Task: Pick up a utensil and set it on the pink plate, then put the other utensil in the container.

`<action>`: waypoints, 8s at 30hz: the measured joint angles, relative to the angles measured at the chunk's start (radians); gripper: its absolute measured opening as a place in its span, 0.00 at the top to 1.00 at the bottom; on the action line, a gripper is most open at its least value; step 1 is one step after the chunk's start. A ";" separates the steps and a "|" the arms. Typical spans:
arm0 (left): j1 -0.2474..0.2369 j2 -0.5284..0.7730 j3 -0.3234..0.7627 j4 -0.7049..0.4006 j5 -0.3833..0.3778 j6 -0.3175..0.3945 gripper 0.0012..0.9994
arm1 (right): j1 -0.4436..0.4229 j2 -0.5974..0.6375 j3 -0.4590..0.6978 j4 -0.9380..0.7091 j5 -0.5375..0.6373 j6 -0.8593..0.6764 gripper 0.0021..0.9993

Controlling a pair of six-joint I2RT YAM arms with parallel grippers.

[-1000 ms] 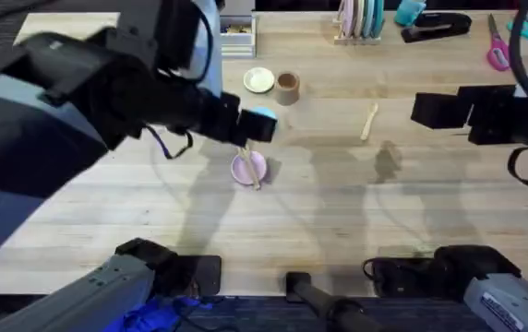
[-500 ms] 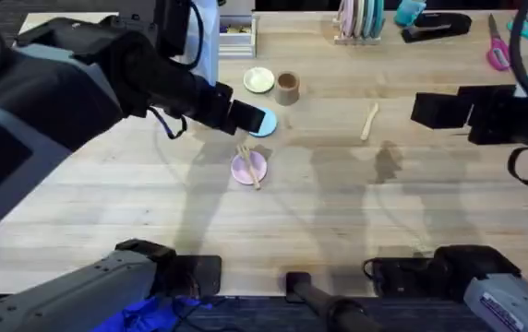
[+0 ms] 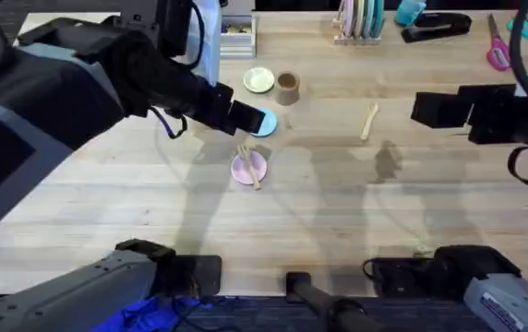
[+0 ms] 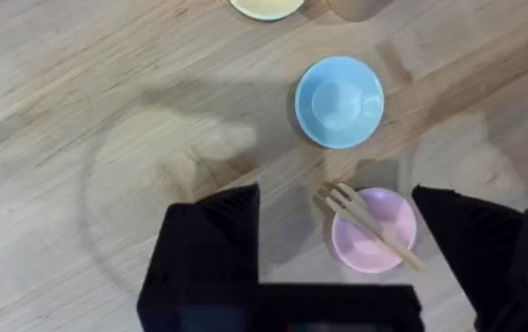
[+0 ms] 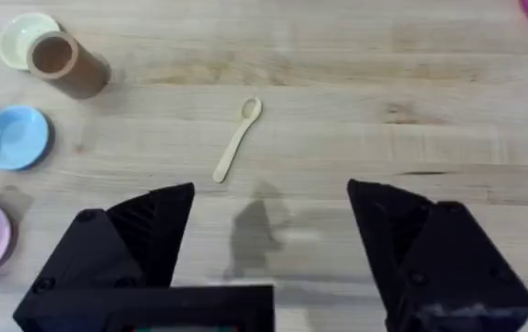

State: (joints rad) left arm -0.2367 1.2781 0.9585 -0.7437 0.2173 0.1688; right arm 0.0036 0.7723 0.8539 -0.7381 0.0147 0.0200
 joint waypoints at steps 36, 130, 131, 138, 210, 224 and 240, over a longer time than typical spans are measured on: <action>0.000 0.000 0.000 -0.015 -0.004 0.000 0.01 | 0.109 0.613 0.002 0.342 0.076 0.434 0.00; 0.000 0.000 0.000 -0.015 -0.004 0.000 0.01 | 0.255 0.775 0.142 0.434 0.109 0.216 0.97; 0.000 0.000 0.000 -0.015 -0.004 0.000 0.01 | 0.255 0.750 0.142 0.444 0.108 0.196 0.97; 0.000 0.000 0.000 -0.015 -0.004 0.000 0.01 | 0.255 0.591 0.148 0.515 0.106 0.057 0.97; 0.000 0.000 0.000 0.135 0.000 0.000 0.01 | 0.479 0.999 -0.237 1.964 -0.016 -0.022 0.97; 0.000 0.000 0.000 0.135 0.000 0.000 0.01 | 0.483 1.064 -0.257 2.086 -0.016 -0.044 0.97; 0.000 0.000 0.000 0.135 0.000 0.000 0.01 | 0.492 1.147 -0.257 2.132 -0.015 -0.077 0.97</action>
State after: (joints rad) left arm -0.2367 1.2780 0.9585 -0.6086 0.2173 0.1692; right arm 0.4953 1.9198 0.5972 1.3944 -0.0006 -0.0573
